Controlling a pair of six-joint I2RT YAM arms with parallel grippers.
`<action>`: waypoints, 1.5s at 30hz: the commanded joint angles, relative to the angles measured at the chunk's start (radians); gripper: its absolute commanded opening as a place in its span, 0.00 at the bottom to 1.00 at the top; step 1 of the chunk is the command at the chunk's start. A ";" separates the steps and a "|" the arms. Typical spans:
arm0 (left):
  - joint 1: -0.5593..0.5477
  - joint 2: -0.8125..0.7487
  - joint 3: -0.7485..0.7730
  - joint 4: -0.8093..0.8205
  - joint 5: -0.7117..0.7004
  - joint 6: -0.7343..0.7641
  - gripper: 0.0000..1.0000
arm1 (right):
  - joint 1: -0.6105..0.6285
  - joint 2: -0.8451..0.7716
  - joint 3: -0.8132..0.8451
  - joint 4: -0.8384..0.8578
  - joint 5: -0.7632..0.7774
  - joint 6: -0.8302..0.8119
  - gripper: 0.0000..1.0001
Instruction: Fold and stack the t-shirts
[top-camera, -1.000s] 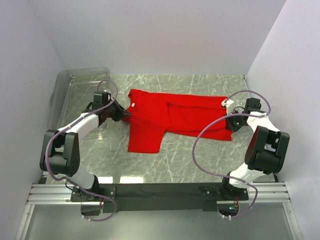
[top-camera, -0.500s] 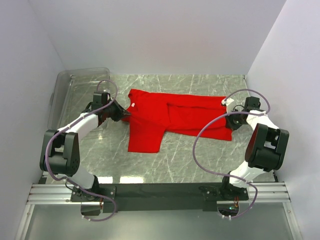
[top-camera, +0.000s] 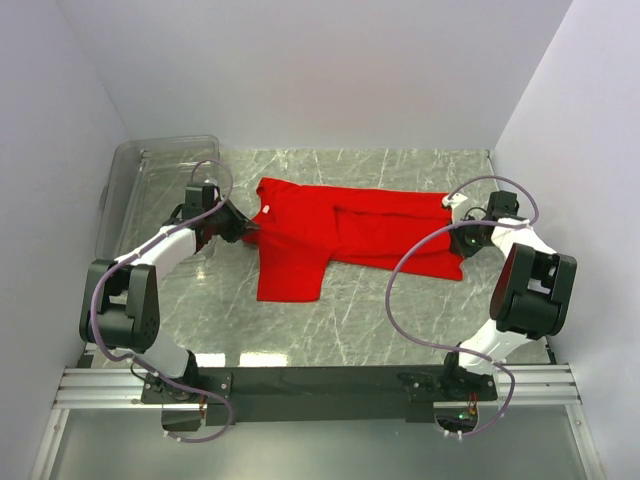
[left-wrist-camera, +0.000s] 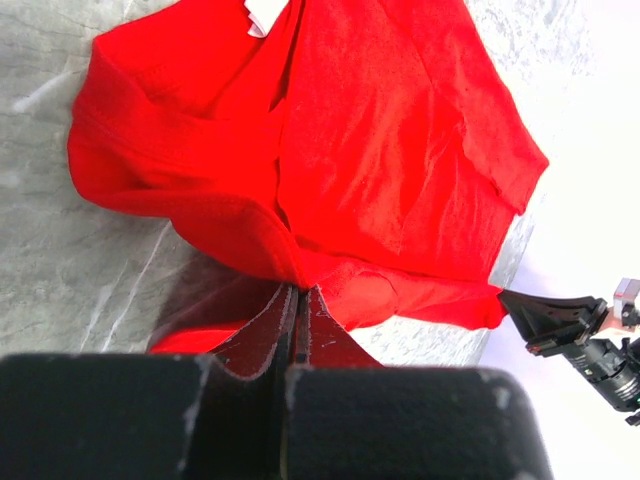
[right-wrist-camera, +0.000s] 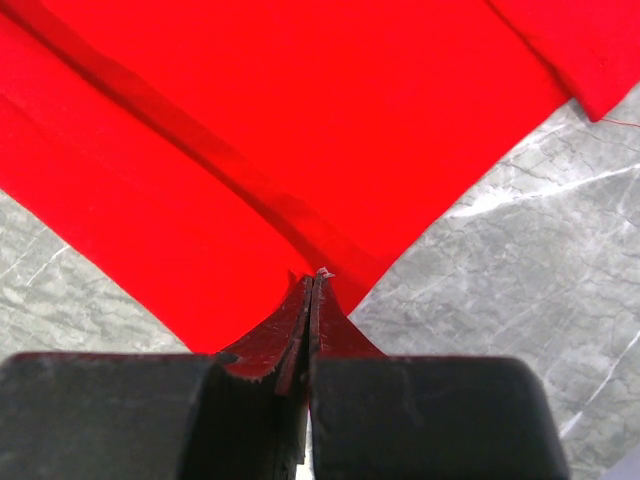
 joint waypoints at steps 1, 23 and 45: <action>0.008 0.000 0.017 0.005 -0.032 -0.012 0.01 | 0.009 0.009 0.041 0.034 0.004 0.017 0.00; 0.008 0.058 0.040 0.014 -0.043 -0.013 0.01 | 0.018 0.038 0.062 0.061 0.024 0.054 0.01; 0.008 0.142 0.096 0.046 -0.022 -0.016 0.01 | 0.018 0.039 0.061 0.064 0.039 0.053 0.01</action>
